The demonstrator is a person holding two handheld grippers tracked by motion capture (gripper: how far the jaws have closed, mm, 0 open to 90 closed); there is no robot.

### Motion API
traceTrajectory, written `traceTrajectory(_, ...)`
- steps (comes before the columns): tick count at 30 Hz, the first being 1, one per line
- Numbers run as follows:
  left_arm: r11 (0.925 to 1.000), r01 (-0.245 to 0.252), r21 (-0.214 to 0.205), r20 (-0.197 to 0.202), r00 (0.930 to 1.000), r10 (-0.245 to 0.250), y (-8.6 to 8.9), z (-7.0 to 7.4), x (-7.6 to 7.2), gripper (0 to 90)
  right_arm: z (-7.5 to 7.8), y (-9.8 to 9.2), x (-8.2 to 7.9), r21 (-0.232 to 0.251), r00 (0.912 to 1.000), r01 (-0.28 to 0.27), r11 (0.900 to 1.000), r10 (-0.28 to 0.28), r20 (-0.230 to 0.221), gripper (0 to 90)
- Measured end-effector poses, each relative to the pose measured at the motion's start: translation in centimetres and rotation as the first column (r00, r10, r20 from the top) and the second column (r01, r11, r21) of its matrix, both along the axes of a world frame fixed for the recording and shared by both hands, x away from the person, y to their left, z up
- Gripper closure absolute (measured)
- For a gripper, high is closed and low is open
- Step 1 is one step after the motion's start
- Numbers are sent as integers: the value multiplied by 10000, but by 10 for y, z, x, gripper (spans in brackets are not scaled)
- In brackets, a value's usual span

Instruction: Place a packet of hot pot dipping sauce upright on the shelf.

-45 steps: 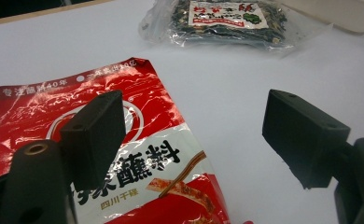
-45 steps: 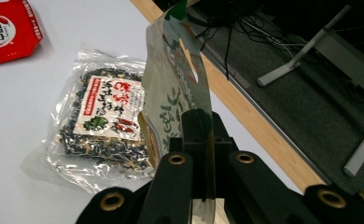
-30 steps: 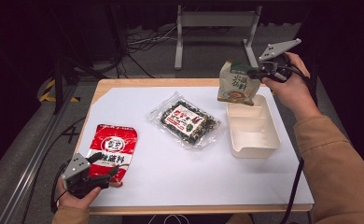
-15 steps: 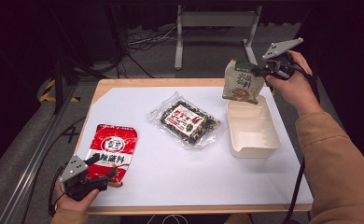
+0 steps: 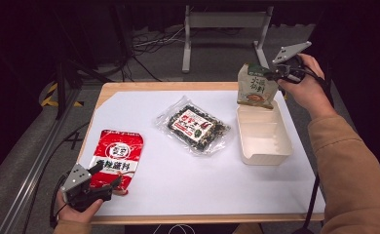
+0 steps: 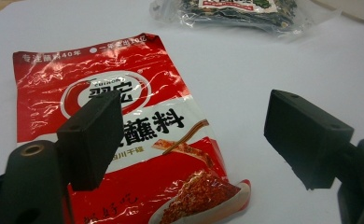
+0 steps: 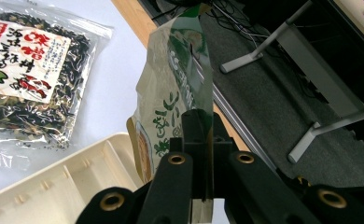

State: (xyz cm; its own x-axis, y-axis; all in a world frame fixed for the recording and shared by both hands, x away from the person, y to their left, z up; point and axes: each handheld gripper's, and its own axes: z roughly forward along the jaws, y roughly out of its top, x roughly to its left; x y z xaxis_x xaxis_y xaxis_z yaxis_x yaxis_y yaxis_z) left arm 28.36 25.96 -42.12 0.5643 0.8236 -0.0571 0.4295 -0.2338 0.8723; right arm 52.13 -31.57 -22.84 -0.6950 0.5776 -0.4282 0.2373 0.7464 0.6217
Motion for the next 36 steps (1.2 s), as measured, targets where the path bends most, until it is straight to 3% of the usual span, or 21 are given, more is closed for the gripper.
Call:
traceTrajectory(15, 10000, 3, 1, -36, 10000, -3, 0, -1, 0, 205, -11, 2, 6, -686, 9998, 88, 9976, -99, -160, 894)
traceTrajectory(30, 10000, 51, -6, -36, 10000, -51, -1, -1, 1, 205, -23, 12, 6, -833, 9987, -336, 9960, 302, -415, 882)
traceTrajectory(36, 10000, 56, -6, -41, 10000, -56, -1, -1, 2, 205, -34, 8, 7, -959, 9972, -177, 9952, 106, -740, 881)
